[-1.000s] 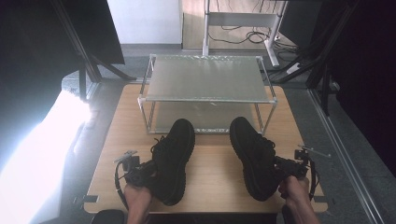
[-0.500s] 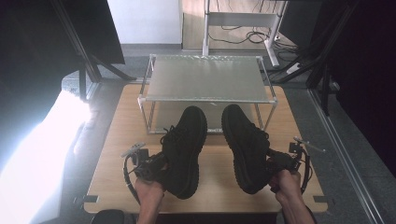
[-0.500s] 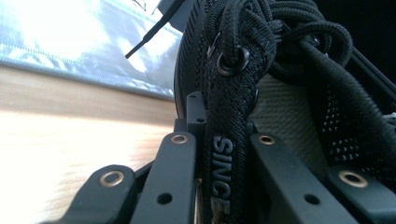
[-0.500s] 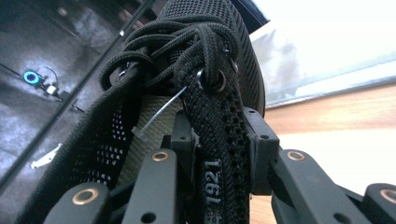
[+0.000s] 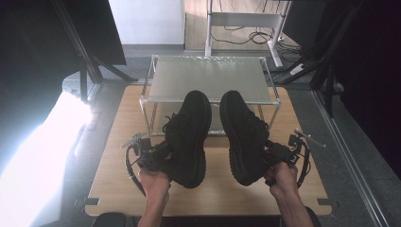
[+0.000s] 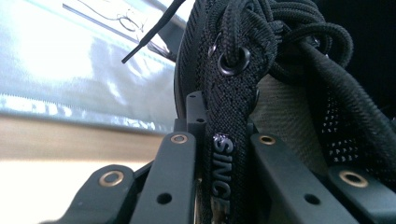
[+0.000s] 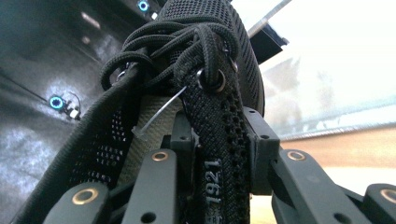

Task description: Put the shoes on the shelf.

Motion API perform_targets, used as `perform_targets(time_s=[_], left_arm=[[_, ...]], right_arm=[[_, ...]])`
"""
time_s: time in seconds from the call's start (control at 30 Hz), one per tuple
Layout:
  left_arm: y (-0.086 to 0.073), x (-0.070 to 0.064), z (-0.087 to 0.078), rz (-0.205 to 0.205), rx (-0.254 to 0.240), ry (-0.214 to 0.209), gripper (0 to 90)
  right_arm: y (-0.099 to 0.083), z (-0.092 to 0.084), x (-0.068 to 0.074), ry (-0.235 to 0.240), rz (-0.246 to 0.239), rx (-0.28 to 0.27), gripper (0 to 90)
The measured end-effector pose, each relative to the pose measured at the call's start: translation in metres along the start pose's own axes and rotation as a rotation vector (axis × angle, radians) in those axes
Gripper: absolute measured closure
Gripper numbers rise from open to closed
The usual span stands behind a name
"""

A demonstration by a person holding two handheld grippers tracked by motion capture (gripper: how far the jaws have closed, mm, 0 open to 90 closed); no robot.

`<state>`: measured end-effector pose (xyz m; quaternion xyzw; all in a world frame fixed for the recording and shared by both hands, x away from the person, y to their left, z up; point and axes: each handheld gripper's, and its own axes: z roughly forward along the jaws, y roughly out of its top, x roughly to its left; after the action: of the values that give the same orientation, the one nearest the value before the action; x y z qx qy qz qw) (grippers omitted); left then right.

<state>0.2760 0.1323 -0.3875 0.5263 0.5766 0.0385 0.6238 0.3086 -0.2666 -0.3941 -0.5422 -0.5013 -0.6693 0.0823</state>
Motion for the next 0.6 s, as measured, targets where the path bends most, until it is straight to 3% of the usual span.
perform_targets(time_s=[0.43, 0.6], left_arm=[[0.042, 0.002, 0.019, -0.06, -0.051, -0.022, 84.0], [0.058, 0.003, 0.033, -0.106, -0.053, -0.032, 83.9]], right_arm=[[0.033, 0.027, 0.018, 0.005, -0.006, -0.052, 70.4], [0.045, 0.039, 0.02, -0.003, 0.005, -0.065, 70.4]])
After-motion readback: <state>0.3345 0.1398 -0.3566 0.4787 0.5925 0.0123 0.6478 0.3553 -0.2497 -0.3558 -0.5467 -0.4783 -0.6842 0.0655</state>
